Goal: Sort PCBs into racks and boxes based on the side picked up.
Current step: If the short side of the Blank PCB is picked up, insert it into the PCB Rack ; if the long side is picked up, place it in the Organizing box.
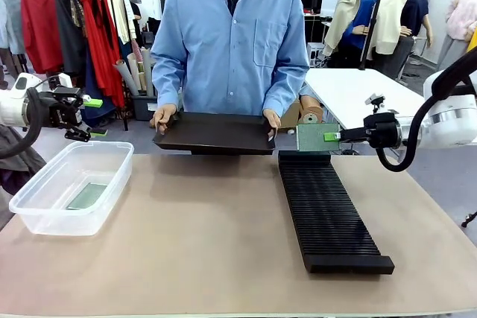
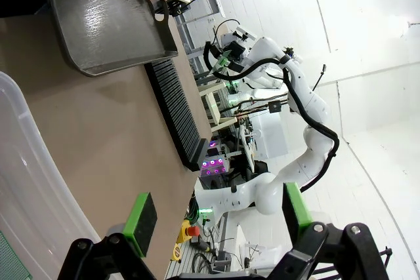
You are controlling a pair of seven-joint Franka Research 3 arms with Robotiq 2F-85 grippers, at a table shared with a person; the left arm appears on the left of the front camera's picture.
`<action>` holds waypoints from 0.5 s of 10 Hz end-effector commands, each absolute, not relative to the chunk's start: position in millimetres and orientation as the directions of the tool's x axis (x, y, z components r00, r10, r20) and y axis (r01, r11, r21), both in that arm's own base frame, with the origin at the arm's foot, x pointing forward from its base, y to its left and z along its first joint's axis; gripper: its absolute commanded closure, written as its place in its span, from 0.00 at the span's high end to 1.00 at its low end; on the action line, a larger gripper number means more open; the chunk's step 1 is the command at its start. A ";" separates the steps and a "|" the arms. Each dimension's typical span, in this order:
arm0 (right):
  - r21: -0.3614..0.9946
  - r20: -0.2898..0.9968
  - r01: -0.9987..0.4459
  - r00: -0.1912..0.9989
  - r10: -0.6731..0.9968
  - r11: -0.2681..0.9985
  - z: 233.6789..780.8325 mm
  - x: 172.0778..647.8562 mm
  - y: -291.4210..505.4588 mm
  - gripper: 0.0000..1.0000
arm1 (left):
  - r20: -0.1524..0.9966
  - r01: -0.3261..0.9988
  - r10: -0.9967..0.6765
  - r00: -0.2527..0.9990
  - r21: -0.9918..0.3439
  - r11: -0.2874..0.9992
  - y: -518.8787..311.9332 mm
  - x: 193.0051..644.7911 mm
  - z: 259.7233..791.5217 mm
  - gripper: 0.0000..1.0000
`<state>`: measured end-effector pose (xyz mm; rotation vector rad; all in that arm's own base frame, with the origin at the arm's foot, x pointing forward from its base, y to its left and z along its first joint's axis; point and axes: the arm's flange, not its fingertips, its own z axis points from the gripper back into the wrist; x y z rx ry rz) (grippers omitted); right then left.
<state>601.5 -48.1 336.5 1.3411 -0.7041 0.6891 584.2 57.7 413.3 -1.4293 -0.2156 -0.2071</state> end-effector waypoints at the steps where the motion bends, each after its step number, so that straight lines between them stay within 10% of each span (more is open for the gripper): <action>1: 0.521 0.850 -0.847 0.526 0.030 0.103 328.3 606.3 -52.4 0.00 | 0.273 0.272 -0.011 0.962 -0.954 0.125 58.6 584.0 415.0 1.00; 5: 0.455 0.887 -0.882 0.461 0.023 0.118 301.3 616.4 -55.8 0.00 | 0.273 0.272 -0.011 0.962 -0.954 0.125 58.6 584.0 415.0 1.00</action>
